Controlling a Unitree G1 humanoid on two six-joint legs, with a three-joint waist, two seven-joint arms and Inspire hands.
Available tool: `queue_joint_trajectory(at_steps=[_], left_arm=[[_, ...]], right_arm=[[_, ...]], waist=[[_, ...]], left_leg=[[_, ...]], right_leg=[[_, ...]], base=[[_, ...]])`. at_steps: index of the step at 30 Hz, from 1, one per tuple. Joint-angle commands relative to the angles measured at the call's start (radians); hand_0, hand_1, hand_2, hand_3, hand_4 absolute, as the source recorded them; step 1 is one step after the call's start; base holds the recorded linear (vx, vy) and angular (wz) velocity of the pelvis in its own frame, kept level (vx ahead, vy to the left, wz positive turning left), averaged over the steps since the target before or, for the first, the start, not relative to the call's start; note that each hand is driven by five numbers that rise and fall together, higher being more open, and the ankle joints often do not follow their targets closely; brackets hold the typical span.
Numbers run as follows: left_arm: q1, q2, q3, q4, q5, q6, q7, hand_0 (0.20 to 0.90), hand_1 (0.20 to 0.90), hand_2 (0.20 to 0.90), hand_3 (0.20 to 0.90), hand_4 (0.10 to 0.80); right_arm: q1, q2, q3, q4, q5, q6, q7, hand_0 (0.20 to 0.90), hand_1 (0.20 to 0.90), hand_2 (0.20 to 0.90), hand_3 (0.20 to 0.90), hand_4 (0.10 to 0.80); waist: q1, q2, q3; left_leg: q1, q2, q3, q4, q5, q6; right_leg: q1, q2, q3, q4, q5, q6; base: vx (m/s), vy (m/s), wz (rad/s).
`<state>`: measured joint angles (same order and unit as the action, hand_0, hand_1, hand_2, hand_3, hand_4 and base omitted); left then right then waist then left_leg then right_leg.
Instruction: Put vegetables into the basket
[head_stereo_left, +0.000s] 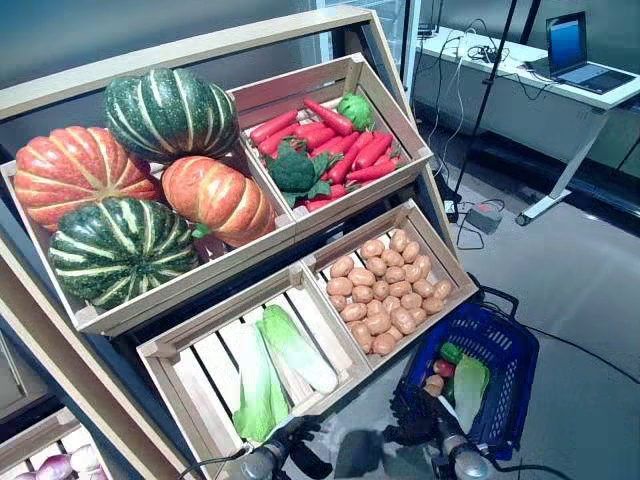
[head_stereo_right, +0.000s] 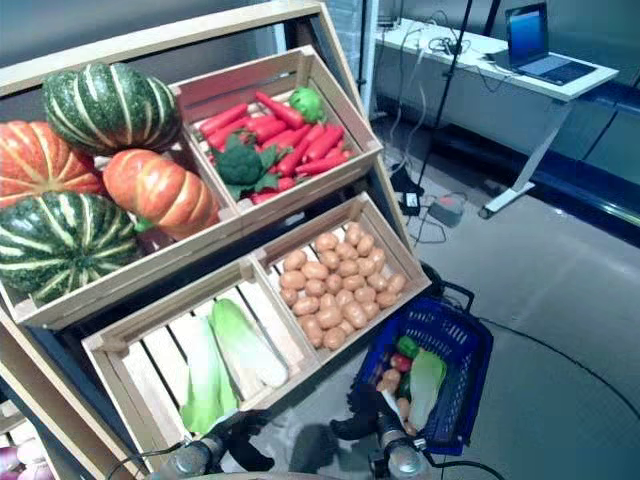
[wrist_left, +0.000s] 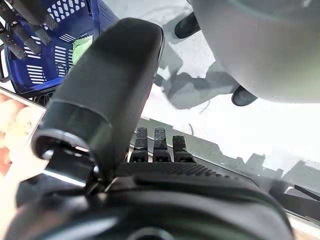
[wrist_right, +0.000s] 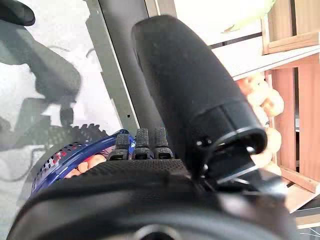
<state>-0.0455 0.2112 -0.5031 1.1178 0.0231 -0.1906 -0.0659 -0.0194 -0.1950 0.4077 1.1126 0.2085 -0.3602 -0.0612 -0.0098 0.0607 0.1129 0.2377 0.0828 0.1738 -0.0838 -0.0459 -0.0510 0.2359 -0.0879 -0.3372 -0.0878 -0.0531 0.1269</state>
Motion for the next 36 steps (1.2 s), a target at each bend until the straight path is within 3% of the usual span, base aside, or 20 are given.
queue_joint_trajectory(at_steps=[1,10,17,22,24,27,29,32,36], left_arm=[[-0.081,-0.021,-0.036,0.035,0.002,-0.058,-0.007,0.900,0.900,0.900,0.900,0.800],[-0.086,-0.016,-0.037,0.025,-0.020,-0.074,-0.028,0.900,0.900,0.900,0.900,0.800],[-0.086,-0.014,-0.033,0.028,-0.021,-0.088,-0.025,0.900,0.900,0.900,0.900,0.800],[-0.091,-0.001,-0.038,-0.011,-0.043,-0.245,0.007,0.900,0.900,0.900,0.900,0.800],[-0.091,0.008,-0.032,-0.058,-0.081,-0.273,-0.005,0.900,0.900,0.900,0.900,0.800],[-0.084,0.041,-0.003,-0.235,-0.283,-0.286,-0.162,0.900,0.900,0.900,0.900,0.800],[-0.072,0.060,0.011,-0.343,-0.402,-0.294,-0.203,0.900,0.900,0.900,0.900,0.800],[-0.054,0.080,0.067,-0.472,-0.546,-0.293,-0.214,0.900,0.900,0.900,0.900,0.800],[-0.036,0.089,0.146,-0.545,-0.537,-0.345,-0.148,0.900,0.900,0.900,0.900,0.800]], right_arm=[[-0.092,0.030,0.013,0.017,0.046,-0.056,0.019,0.900,0.900,0.900,0.900,0.800],[-0.093,0.028,0.014,0.022,0.075,-0.038,0.092,0.900,0.900,0.900,0.900,0.800],[-0.093,0.024,0.010,0.025,0.053,-0.039,0.069,0.900,0.900,0.900,0.900,0.800],[-0.093,0.022,0.012,0.020,0.073,-0.032,0.088,0.900,0.900,0.900,0.900,0.800],[-0.091,0.020,0.014,0.014,0.080,-0.028,0.091,0.900,0.900,0.900,0.900,0.800],[-0.080,0.003,0.004,-0.026,0.138,0.001,0.130,0.900,0.900,0.900,0.900,0.800],[-0.071,-0.009,-0.006,-0.058,0.143,0.017,0.134,0.900,0.900,0.900,0.900,0.800],[-0.052,-0.018,-0.024,-0.095,0.169,0.027,0.148,0.900,0.900,0.900,0.900,0.800],[-0.032,-0.011,-0.061,-0.153,0.249,0.006,0.160,0.900,0.900,0.900,0.900,0.800]], waist=[[0.010,-0.037,0.008],[0.011,-0.039,0.015],[0.013,-0.039,0.015],[0.012,-0.039,0.016],[0.013,-0.039,0.017],[0.016,-0.041,0.025],[0.018,-0.042,0.030],[0.025,-0.042,0.036],[0.035,-0.046,0.035]], left_leg=[[-0.028,-0.063,0.028,-0.003,-0.041,0.041],[-0.031,-0.061,0.034,-0.003,-0.039,0.041],[-0.029,-0.061,0.032,-0.003,-0.040,0.042],[-0.030,-0.061,0.033,-0.003,-0.041,0.039],[-0.031,-0.061,0.034,-0.003,-0.041,0.039],[-0.032,-0.060,0.038,-0.003,-0.043,0.037],[-0.033,-0.058,0.042,-0.003,-0.043,0.037],[-0.032,-0.056,0.040,-0.003,-0.045,0.038],[-0.032,-0.056,0.032,-0.003,-0.045,0.036]], right_leg=[[-0.006,0.007,0.006,0.001,-0.016,-0.070],[-0.009,0.008,0.008,0.001,-0.015,-0.070],[-0.007,0.007,0.006,0.001,-0.016,-0.071],[-0.009,0.006,0.008,0.001,-0.015,-0.070],[-0.010,0.006,0.009,0.001,-0.015,-0.070],[-0.011,0.006,0.007,0.001,-0.014,-0.071],[-0.011,0.006,0.006,0.001,-0.014,-0.072],[-0.008,0.005,-0.001,0.001,-0.016,-0.075],[-0.003,0.004,-0.011,0.001,-0.017,-0.079]], base=[[0.000,0.000,0.00],[0.000,0.000,0.00],[0.000,0.000,0.00],[0.000,0.000,0.00],[0.000,0.000,0.00],[0.000,0.000,0.00],[0.000,0.000,0.00],[0.000,0.000,0.00],[0.000,0.000,0.00]])
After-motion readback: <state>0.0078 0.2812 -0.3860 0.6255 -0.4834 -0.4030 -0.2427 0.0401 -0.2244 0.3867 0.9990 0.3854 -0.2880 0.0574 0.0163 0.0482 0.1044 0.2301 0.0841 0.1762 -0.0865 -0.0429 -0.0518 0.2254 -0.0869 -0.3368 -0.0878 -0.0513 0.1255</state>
